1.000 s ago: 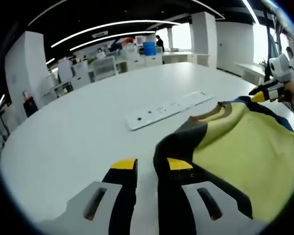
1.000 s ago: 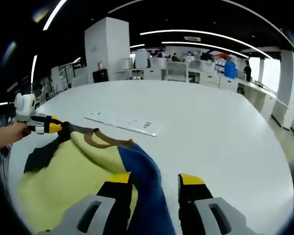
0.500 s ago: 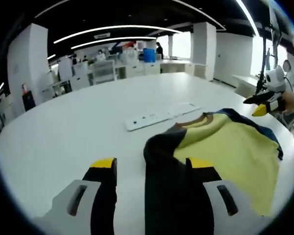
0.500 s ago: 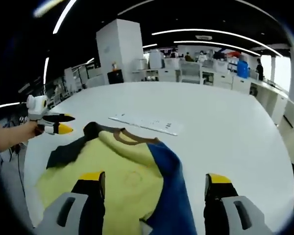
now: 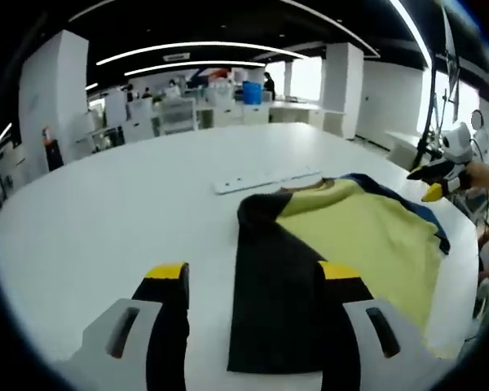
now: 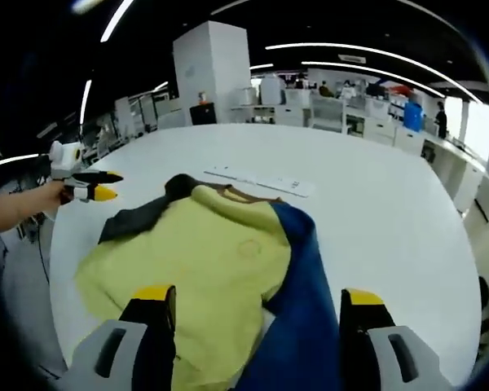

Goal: Fold the garment on the visible template until the final outline fits inside the template.

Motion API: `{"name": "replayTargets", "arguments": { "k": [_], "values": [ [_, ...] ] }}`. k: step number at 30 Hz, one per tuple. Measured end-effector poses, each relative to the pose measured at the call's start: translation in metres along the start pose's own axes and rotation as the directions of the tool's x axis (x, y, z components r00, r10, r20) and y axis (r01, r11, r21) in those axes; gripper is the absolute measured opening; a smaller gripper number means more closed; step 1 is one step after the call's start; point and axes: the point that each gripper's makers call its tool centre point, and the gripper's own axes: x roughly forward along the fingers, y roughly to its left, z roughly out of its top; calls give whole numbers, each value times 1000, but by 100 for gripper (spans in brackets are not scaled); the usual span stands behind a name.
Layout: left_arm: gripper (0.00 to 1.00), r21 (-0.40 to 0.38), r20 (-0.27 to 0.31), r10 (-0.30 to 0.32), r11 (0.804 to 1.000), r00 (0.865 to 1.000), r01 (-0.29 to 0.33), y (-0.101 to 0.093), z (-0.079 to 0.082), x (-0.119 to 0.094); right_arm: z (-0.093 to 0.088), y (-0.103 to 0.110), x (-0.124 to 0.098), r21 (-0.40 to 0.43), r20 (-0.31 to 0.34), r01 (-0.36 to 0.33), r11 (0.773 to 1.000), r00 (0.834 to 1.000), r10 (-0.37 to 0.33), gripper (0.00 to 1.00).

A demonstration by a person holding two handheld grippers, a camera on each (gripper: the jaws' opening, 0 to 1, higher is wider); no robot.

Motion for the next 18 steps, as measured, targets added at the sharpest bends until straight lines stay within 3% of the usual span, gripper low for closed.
{"name": "replayTargets", "arguments": {
  "k": [10, 18],
  "values": [
    [57, -63, -5, 39, 997, 999, -39, -2, -28, -33, -36, 8, -20, 15, -29, 5, 1000, 1000, -5, 77],
    [55, -108, -35, 73, 991, 997, -77, -3, -53, -41, -62, 13, -31, 21, -50, 31, 999, 998, -30, 69]
  ]
}}
